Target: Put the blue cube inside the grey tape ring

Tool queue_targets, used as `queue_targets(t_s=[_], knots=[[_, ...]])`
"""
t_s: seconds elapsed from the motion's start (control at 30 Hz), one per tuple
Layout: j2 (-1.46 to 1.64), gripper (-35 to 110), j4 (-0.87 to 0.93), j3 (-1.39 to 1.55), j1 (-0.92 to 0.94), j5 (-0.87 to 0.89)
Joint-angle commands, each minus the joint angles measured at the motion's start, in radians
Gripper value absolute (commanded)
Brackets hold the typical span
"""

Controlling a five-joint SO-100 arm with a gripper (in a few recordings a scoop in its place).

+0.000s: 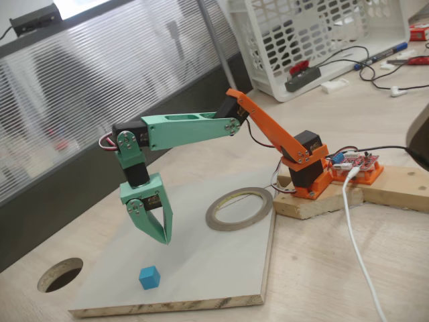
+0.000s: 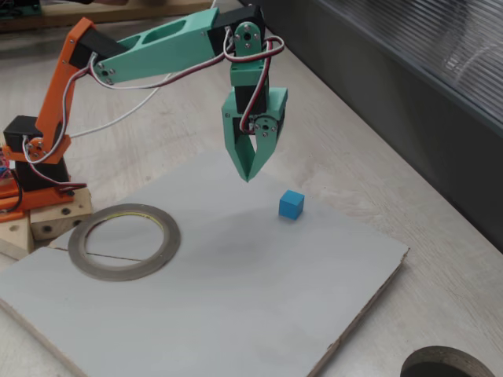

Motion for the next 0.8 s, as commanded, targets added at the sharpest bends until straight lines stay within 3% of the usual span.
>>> queue_targets(t_s=[0.0, 0.13, 0.3, 0.5, 0.77], knots=[[0.025, 1, 0.003, -0.012, -0.014, 0.008], [0.029, 12, -0.005, -0.015, -0.014, 0.008], [0.026, 48, 0.017, -0.003, -0.014, 0.008], [-0.02, 82, 0.184, -0.012, -0.015, 0.008], [-0.051, 93, 0.198, -0.015, -0.025, 0.0]])
